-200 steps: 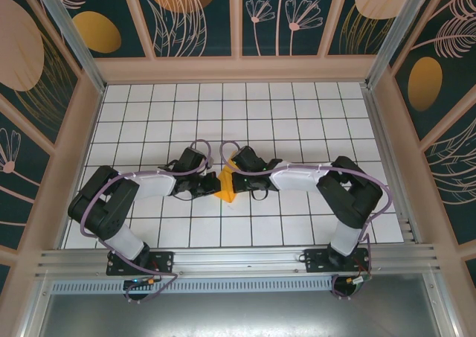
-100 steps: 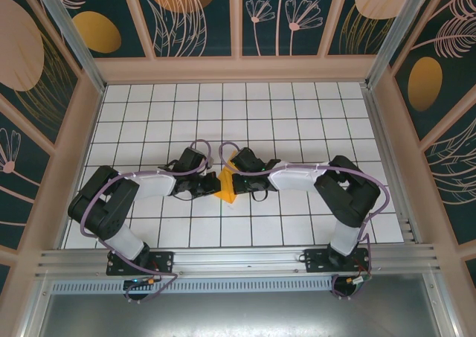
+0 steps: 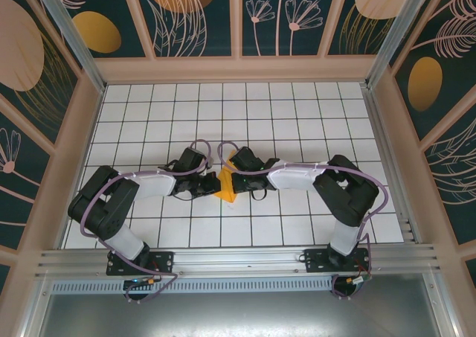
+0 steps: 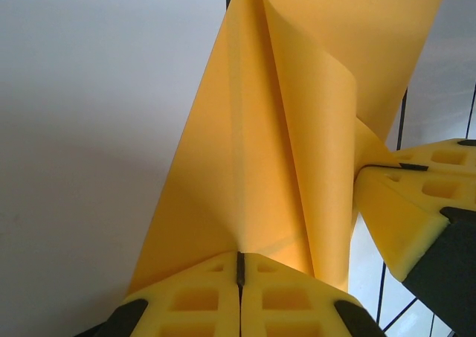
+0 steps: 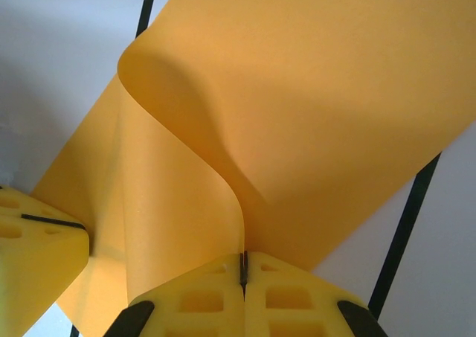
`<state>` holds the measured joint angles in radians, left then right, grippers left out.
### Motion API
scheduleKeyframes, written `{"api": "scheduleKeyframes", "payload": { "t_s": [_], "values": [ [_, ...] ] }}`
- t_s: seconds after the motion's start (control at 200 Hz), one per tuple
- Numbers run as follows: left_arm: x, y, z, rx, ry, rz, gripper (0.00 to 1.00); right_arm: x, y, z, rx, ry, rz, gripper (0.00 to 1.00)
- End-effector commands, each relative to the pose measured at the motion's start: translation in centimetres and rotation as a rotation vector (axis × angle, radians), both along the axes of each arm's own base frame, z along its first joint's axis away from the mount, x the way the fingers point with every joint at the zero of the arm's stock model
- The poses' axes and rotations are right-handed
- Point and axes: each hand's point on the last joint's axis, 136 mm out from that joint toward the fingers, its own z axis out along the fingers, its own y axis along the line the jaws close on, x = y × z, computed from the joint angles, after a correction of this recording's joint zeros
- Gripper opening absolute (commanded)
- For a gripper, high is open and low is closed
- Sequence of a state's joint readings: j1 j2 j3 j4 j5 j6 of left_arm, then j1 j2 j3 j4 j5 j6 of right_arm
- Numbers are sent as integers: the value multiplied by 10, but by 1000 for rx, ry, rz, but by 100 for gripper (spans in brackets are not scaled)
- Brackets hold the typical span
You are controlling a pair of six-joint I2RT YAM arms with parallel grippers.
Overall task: Fold a paper plane with a square sheet of paper (pick it up from the middle)
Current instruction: Fold the triangle a second time at the center of the table.
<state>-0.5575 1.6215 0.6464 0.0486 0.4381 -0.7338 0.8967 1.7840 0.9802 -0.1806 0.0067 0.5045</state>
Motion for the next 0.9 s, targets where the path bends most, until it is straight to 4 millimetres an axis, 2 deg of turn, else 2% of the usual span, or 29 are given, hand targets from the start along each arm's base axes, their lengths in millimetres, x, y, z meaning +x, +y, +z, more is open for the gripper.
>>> {"api": "scheduleKeyframes", "payload": {
  "t_s": [0.0,0.716,0.896],
  "values": [
    [-5,4,-8,39,17,-12,6,2,-3,-2,-42,-10,3,0],
    [-6,4,-10,36,18,-19,6,0,-1,-13,-50,14,12,0],
    [-1,2,1,21,-7,-5,11,-3,-7,-18,-70,27,8,0]
  ]
}}
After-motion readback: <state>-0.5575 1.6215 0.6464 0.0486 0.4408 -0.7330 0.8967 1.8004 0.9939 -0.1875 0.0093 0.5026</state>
